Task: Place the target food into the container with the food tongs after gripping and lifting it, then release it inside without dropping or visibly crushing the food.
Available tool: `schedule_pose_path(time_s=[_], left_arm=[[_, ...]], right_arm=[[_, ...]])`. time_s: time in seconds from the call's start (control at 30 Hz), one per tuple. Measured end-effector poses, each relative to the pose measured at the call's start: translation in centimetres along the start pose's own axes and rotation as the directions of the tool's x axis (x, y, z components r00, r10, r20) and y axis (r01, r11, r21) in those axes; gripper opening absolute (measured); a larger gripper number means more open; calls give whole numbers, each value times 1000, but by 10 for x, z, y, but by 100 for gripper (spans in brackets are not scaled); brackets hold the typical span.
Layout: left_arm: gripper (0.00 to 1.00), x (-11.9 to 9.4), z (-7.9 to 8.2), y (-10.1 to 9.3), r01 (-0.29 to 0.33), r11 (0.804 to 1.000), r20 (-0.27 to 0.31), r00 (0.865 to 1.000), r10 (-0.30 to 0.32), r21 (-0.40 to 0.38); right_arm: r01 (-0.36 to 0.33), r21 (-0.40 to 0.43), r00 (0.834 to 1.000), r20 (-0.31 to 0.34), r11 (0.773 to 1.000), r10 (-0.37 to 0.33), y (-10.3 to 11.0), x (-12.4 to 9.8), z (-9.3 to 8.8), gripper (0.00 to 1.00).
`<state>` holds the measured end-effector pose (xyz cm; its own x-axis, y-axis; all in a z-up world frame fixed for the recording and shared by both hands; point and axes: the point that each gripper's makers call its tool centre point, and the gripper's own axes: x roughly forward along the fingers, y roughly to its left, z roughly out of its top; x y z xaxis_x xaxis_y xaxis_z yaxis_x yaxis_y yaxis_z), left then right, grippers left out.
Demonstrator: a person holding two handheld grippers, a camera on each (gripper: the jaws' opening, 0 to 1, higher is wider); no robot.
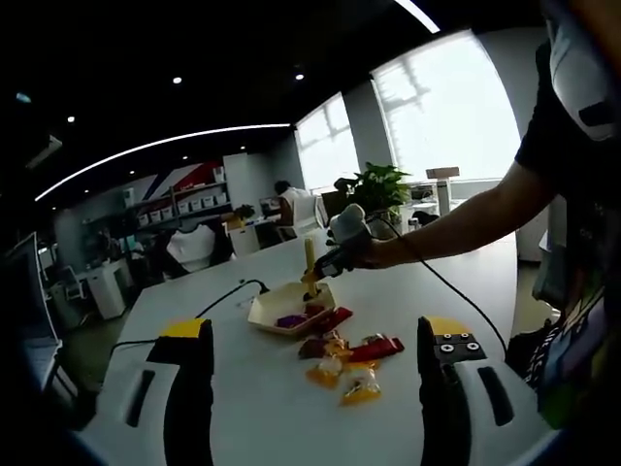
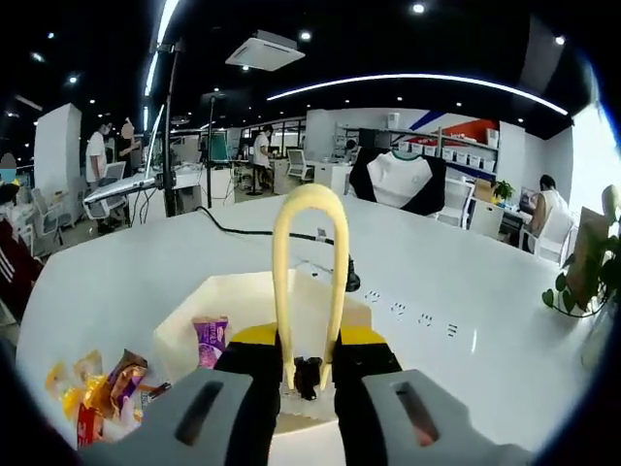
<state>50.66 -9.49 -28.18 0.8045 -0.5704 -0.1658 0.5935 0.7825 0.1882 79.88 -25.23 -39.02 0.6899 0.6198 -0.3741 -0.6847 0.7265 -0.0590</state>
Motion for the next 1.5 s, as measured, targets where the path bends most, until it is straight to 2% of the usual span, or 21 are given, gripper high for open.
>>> schedule_pose_path(time_s=[0.17,0.27,0.33,0.5,0.77,0.87,0.97,1.2,1.33,1.43,1.5], left_arm=[[92,1,-1,-2,5,1000,-4,1000,-5,1],[92,0,0,-3,4,1000,-7,1000,-4,5],[92,0,0,-2,2,1000,-6,1000,-2,6],[92,-1,1,-2,-1,1000,-4,1000,1,6],[92,1,0,-5,9,1000,-3,1000,-9,4],[92,2,2,-8,16,1000,-1,1000,-16,8],[92,3,2,-12,29,1000,-1,1000,-29,10],[92,3,0,-13,31,1000,0,1000,-31,1],[92,6,1,-15,38,999,4,999,-38,2],[92,7,3,-16,44,999,11,999,-44,5],[92,7,3,-15,43,999,11,999,-43,8]], right_arm=[[6,6,1000,6,1000,-6,-1,-2,2,15],[-27,58,1000,16,998,26,6,-2,3,20],[4,-6,1000,15,1000,-4,4,-3,4,20],[-10,25,999,52,1000,9,8,-12,14,20],[-46,-28,995,92,999,49,29,-34,30,20],[-53,-29,994,95,998,56,34,-39,31,20],[-71,14,992,103,997,69,40,-47,30,20],[-85,21,990,118,996,82,53,-65,25,21],[-86,-27,991,99,996,88,63,-72,20,21],[-114,30,985,130,993,109,67,-77,22,21],[-102,7,986,133,995,100,66,-81,23,21]])
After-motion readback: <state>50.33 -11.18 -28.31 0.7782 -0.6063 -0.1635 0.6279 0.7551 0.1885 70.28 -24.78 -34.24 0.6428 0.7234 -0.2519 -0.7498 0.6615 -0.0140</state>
